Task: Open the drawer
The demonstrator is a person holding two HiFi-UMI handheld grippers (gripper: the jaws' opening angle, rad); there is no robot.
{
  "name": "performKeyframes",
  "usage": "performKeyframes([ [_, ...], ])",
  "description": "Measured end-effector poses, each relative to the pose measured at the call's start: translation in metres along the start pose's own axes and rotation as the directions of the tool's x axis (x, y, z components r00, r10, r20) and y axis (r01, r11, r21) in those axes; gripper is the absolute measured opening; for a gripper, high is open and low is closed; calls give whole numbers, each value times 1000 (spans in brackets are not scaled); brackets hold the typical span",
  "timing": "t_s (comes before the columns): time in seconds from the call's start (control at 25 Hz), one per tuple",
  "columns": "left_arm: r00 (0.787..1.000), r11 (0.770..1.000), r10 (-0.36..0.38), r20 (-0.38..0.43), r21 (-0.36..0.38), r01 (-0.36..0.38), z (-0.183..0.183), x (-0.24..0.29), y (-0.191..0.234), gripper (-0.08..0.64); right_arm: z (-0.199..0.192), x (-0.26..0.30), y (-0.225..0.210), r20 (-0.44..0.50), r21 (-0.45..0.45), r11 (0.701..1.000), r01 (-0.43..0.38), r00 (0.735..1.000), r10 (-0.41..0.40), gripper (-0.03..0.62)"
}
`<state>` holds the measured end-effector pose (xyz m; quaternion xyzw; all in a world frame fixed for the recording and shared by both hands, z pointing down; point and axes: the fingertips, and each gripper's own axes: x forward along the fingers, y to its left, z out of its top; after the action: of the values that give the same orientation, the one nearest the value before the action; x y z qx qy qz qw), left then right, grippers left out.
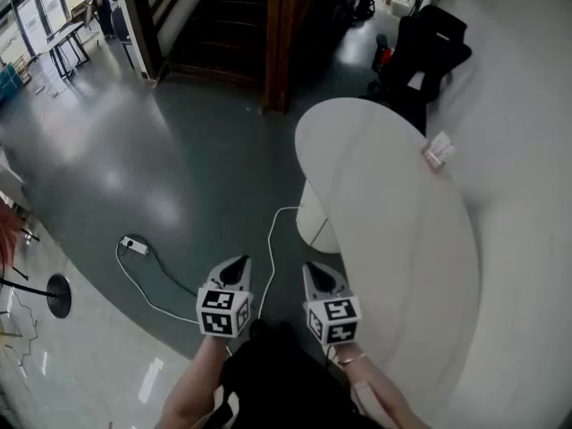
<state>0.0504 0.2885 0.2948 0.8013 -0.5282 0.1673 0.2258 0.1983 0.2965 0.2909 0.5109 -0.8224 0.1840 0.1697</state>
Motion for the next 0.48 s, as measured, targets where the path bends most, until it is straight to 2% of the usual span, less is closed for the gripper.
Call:
performKeyframes([
  [0.48,1000,1000,21,-4,-1,-21,2,7,-3,5,8,-3,-1,26,12,999,-39,999,39,3],
])
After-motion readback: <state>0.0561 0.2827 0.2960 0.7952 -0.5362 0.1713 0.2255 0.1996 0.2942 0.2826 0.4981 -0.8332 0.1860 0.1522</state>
